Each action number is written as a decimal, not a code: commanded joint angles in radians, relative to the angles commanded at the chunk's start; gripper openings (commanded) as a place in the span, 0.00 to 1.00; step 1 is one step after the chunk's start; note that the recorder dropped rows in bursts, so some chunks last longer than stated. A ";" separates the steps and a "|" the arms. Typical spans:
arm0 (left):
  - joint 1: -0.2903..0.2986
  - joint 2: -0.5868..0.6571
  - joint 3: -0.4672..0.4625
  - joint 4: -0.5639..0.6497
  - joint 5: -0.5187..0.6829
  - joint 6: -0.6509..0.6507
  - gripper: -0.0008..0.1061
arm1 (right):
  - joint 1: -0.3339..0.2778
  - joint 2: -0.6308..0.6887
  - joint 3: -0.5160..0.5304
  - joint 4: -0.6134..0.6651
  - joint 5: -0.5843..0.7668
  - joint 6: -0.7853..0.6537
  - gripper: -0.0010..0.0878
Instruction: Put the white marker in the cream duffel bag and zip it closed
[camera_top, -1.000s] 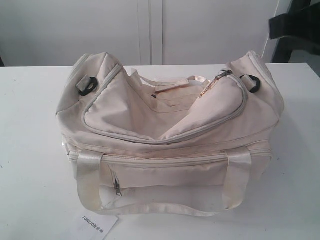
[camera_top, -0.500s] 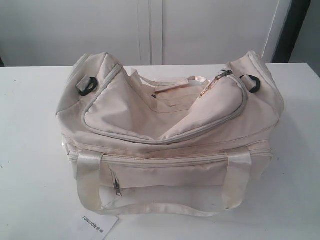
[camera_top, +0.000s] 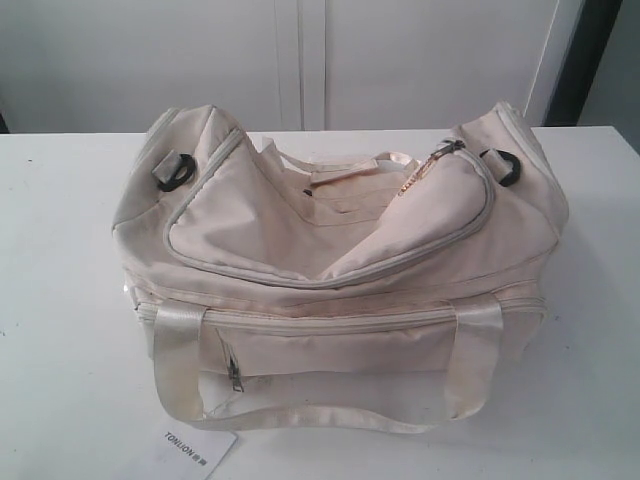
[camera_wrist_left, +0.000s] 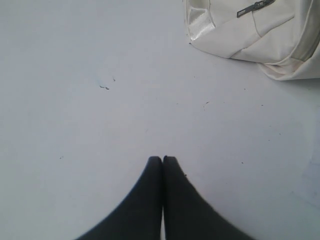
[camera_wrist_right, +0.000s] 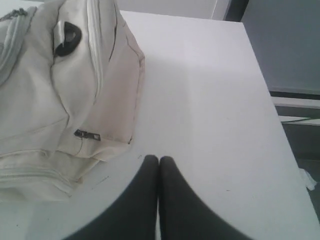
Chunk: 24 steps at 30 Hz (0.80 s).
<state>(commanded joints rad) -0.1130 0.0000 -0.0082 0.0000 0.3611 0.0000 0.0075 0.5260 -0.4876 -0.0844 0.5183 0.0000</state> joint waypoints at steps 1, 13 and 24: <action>0.000 0.000 0.000 0.000 0.000 0.000 0.01 | -0.006 -0.018 0.021 0.002 -0.022 0.000 0.01; 0.000 0.000 0.000 0.000 0.000 0.000 0.01 | -0.007 -0.301 0.275 0.014 -0.134 0.000 0.01; 0.000 0.000 0.000 0.000 0.000 0.000 0.01 | -0.007 -0.521 0.459 0.049 -0.160 0.000 0.01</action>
<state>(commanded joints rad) -0.1130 0.0000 -0.0082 0.0000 0.3611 0.0000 0.0000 0.0052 -0.0283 -0.0356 0.3582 0.0000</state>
